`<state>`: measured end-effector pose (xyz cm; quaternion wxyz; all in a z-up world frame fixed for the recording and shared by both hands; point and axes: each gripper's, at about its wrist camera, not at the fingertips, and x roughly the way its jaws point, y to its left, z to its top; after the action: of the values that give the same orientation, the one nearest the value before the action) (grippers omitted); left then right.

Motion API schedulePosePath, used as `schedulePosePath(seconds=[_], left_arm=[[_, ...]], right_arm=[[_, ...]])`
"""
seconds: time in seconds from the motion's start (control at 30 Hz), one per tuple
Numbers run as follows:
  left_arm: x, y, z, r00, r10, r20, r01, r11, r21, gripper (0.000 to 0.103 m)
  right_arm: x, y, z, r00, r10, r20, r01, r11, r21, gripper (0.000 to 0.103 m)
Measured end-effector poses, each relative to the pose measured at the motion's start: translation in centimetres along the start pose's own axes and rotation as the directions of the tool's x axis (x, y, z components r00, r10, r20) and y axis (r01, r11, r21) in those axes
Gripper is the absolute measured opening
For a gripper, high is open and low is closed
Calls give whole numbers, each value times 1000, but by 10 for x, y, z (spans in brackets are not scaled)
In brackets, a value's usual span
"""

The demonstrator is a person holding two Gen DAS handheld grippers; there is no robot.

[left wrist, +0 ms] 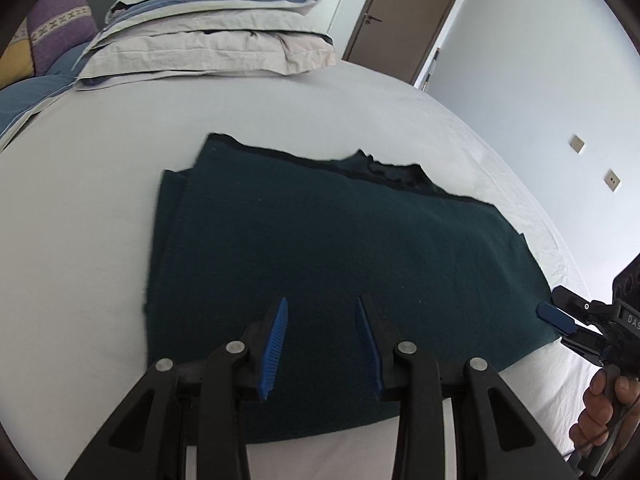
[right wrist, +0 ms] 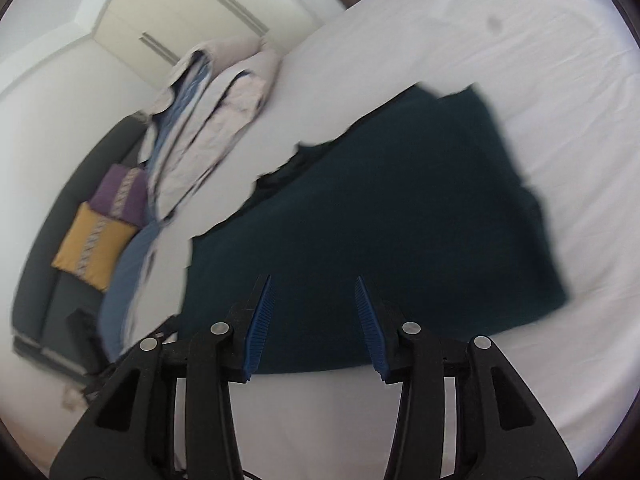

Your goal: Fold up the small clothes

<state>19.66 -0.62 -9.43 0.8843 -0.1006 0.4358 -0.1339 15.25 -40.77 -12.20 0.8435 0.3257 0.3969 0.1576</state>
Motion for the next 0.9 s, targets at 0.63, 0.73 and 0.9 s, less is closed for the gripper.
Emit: schedulePosePath(seconds=[0.63,0.73,0.9], left_arm=[[-21,51,-20,991,132,13,-133,991,7,29],[-28,53,-8,990,132,51,-132,991,-14,44],[-11,32,21,989,125,80,-128,991,32,46]], right_arm=[[-71,-117,3,954,-187,232,97,932,349,21],[-83,-100,12,945,-174,278,74,939,336,24],[-15,-32,47,981,-22,193,-13,984,179,24]])
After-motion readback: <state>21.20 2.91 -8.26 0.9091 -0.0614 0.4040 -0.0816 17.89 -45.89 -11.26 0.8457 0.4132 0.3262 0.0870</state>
